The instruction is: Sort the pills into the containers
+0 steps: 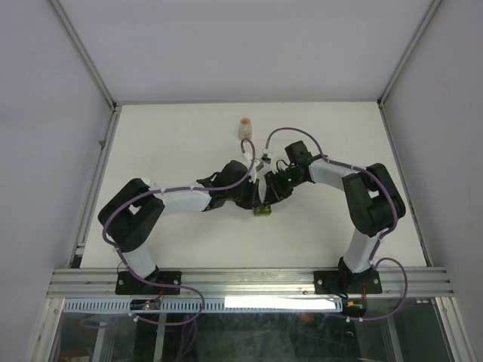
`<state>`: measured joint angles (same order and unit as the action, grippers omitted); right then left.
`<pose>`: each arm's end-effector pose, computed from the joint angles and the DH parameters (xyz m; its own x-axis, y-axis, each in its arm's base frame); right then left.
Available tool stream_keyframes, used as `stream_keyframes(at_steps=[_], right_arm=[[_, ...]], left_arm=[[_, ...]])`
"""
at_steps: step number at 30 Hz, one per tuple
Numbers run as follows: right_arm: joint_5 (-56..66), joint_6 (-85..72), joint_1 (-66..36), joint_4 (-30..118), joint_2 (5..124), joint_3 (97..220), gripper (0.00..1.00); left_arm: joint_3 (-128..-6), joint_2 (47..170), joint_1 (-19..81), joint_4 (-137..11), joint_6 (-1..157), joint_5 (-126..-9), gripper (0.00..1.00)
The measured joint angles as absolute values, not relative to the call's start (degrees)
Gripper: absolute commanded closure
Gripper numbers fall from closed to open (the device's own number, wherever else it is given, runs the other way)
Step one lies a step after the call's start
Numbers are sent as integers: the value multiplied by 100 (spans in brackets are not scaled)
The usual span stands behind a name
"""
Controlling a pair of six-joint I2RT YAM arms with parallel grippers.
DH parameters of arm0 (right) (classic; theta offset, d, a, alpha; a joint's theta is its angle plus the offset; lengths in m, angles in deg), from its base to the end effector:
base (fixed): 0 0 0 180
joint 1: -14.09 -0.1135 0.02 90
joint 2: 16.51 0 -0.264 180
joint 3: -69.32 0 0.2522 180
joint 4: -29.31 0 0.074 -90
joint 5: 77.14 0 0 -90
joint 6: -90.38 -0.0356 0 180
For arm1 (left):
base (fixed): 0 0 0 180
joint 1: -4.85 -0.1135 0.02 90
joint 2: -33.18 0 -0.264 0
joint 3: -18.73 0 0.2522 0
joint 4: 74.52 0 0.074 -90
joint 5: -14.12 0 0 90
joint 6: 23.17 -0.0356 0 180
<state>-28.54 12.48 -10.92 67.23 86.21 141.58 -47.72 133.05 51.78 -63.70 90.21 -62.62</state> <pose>0.2915 0.1620 0.1496 -0.7110 -0.5052 -0.4891 -0.7026 0.4816 0.5239 0.2355 -0.2639 0.1589 -0.7640 0.2517 -0.5941 0.5666 0.7022 -0.4312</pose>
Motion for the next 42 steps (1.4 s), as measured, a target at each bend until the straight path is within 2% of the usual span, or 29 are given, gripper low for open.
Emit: stream_keyframes(at_steps=[5, 7, 10, 12, 15, 16, 19, 24, 28, 32, 38, 42], right_arm=[[-2820, 1279, -1096, 6743, 8621, 14160, 42], [-2879, 1266, -1081, 6758, 8606, 14160, 36], [-2951, 1316, -1024, 6806, 8492, 14158, 31], [-2975, 1364, -926, 6868, 8328, 14158, 30], [-3036, 1484, -642, 6959, 7871, 14158, 31], [-3069, 1552, -513, 6997, 7655, 14158, 31], [-3163, 1803, -163, 7097, 6925, 14160, 28], [-2894, 2323, 143, 7167, 5224, 14226, 2], [-2365, 2658, 143, 7425, 4164, 14954, 1], [-1816, 2492, 149, 7698, 4072, 16611, 1], [-1600, 1869, 154, 8105, 3871, 17959, 1], [-1502, 1335, 154, 8203, 3670, 18346, 1]], left_arm=[[-4776, 12910, 5176, -5935, 8988, -6531, 80], [-4754, 12562, 5176, -5876, 8982, -6570, 73], [-4527, 11760, 5178, -6082, 8957, -6675, 57], [-4210, 11135, 5176, -6311, 8927, -6737, 42], [-3613, 10169, 5167, -6759, 8833, -6920, 8], [-3349, 9782, 5159, -6962, 8833, -7027, 2], [-2868, 8888, 5023, -7310, 8715, -7228, 1], [-2888, 7773, 4332, -7450, 8700, -7335, 1], [-3985, 7688, 4149, -6914, 8667, -7327, 1], [-5198, 7758, 4151, -6442, 8647, -7126, 1], [-6286, 7852, 4151, -5922, 8682, -6645, 1], [-6673, 7920, 4151, -5634, 8691, -6396, 1]])
